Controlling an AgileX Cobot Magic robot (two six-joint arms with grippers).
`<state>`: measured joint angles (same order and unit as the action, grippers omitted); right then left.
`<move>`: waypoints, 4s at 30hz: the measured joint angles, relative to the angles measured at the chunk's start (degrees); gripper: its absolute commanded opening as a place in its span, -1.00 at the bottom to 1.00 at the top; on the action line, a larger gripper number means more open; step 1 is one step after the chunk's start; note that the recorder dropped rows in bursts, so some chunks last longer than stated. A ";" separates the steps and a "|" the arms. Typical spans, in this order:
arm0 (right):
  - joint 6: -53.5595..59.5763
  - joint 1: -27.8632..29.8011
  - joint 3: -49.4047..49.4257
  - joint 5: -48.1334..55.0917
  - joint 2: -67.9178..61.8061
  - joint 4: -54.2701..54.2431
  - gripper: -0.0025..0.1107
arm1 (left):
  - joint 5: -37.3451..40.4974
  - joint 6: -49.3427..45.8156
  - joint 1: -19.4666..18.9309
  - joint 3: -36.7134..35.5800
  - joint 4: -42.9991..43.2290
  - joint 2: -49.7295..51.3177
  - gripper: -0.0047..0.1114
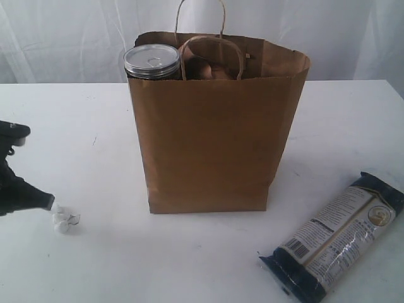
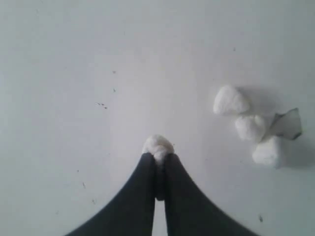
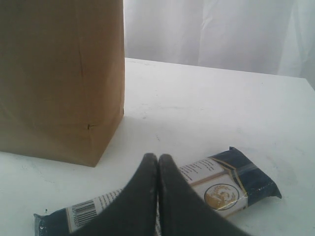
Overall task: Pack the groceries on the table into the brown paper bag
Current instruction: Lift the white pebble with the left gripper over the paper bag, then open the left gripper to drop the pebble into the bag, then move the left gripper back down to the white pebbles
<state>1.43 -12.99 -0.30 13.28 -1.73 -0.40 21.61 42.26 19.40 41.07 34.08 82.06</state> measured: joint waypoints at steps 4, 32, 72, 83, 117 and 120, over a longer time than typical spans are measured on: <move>0.00 0.00 0.00 0.00 0.00 0.00 -0.96 | 0.27 -0.86 0.00 0.28 -1.77 -8.98 -0.92; 0.00 0.00 0.00 0.00 0.00 0.00 -0.96 | 12.98 -75.12 0.56 31.43 -84.25 -17.82 -0.92; -1.43 0.00 0.00 0.00 0.00 0.00 -0.96 | 13.42 -81.55 12.39 48.02 -82.29 8.43 0.14; -1.43 0.00 0.00 0.00 0.00 0.00 -0.96 | 12.64 -67.16 11.55 48.02 -60.86 -1.19 0.14; -1.43 0.00 0.00 0.00 0.00 0.00 -0.96 | 29.01 -36.59 -0.01 23.06 -25.28 -35.60 0.14; -1.43 0.00 0.00 0.00 0.00 0.00 -0.96 | 27.22 -31.59 -0.01 16.27 -25.28 -35.45 0.11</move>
<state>0.00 -12.99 -0.30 13.28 -1.73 -0.40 48.83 10.67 19.38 57.34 8.79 46.61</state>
